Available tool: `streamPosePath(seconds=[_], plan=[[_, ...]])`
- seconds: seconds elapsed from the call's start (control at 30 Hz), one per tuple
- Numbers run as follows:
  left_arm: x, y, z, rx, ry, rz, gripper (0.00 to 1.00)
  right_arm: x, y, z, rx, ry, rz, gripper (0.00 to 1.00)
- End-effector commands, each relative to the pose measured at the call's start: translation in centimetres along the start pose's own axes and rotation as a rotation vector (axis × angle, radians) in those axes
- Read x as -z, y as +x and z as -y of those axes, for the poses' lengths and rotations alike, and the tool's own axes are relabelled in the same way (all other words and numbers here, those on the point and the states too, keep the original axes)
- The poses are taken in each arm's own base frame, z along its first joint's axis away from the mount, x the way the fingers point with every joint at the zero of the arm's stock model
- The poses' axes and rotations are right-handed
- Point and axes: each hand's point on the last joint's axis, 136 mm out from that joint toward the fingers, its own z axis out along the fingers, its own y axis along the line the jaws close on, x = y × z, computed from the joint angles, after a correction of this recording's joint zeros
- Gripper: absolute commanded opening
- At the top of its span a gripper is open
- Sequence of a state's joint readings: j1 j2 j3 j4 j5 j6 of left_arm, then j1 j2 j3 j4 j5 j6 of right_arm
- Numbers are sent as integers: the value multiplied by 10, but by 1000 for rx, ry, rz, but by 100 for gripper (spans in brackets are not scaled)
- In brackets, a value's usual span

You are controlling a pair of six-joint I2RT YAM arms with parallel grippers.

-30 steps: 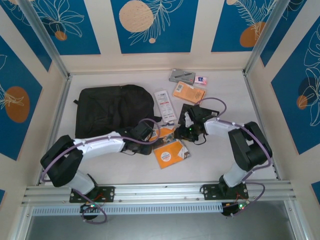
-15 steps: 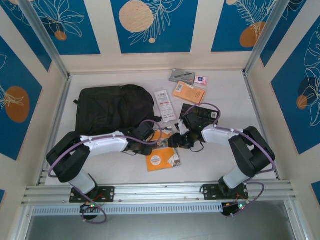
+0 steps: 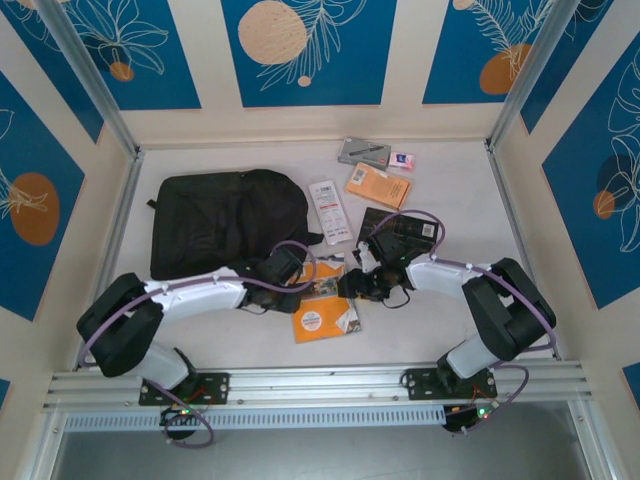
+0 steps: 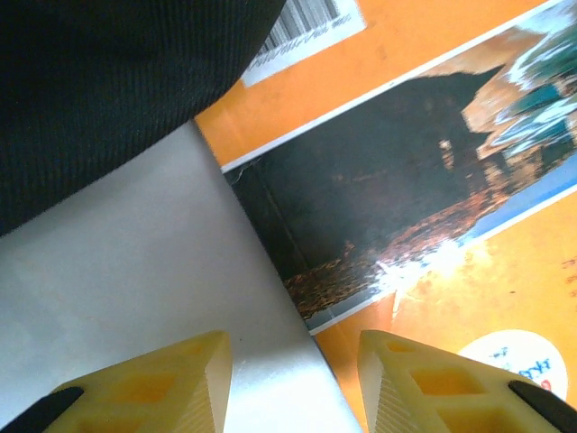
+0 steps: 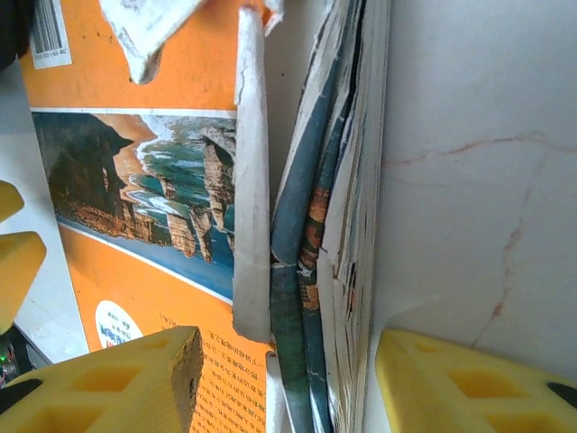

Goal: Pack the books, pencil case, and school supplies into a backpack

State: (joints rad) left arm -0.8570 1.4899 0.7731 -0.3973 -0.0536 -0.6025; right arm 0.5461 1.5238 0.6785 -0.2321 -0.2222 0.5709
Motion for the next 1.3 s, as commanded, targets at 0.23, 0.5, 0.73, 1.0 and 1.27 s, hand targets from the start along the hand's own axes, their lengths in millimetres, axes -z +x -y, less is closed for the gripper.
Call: streamPosePath(seconds=[0.23,0.5,0.73,1.0,1.27], plan=[[-25,10,8,40,54,-62,34,-14,19,-27,-35,-151,-124,55],[-26,11,13,27,76,-67,30,12,18,-58,-23,-290,-97,55],[-27,15,11,31,83,-68,29,33,14,-80,-50,-441,-61,54],[-26,16,12,26,91,-67,29,28,20,-97,-60,-569,-123,63],[-24,18,9,31,88,-62,29,20,11,-67,-109,-413,-50,59]])
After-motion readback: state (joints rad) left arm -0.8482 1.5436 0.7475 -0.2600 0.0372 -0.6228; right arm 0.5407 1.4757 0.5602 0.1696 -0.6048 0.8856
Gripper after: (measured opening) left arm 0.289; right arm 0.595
